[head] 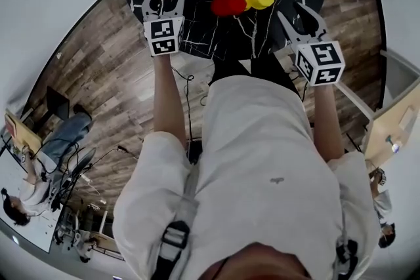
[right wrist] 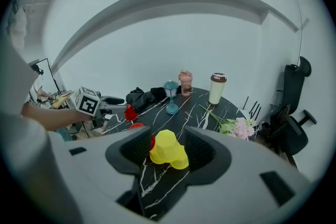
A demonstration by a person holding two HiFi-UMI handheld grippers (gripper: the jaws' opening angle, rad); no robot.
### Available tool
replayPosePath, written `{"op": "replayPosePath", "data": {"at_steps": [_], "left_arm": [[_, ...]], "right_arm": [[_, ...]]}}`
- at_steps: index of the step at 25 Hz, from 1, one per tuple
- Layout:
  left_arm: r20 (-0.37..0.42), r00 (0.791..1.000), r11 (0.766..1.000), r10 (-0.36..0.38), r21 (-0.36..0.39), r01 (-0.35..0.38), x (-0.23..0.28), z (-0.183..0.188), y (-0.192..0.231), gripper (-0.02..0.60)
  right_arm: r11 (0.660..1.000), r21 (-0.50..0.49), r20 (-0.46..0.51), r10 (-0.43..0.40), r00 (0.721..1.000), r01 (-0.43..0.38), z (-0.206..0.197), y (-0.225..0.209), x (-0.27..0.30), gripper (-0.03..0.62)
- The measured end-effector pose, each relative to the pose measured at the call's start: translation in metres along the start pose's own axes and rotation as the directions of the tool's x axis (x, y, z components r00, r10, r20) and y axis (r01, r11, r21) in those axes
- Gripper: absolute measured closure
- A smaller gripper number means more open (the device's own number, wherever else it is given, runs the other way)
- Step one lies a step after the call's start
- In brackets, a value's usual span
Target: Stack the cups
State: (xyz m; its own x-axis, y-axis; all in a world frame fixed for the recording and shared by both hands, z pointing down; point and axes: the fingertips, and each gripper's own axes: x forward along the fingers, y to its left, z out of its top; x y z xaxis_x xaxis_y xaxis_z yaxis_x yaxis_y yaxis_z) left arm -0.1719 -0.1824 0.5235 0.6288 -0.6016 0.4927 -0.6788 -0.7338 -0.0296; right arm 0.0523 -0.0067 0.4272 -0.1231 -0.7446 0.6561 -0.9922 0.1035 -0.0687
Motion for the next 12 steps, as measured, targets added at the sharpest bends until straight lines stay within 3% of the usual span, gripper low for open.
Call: {"op": "replayPosePath", "data": {"at_steps": [12], "left_arm": [[-0.093, 0.990, 0.994, 0.110, -0.010, -0.112, 0.027, -0.030, 0.046, 0.342]], "right_arm": [[1.000, 0.013, -0.035, -0.012, 0.999, 0.012, -0.004, -0.005, 0.008, 0.393]]}}
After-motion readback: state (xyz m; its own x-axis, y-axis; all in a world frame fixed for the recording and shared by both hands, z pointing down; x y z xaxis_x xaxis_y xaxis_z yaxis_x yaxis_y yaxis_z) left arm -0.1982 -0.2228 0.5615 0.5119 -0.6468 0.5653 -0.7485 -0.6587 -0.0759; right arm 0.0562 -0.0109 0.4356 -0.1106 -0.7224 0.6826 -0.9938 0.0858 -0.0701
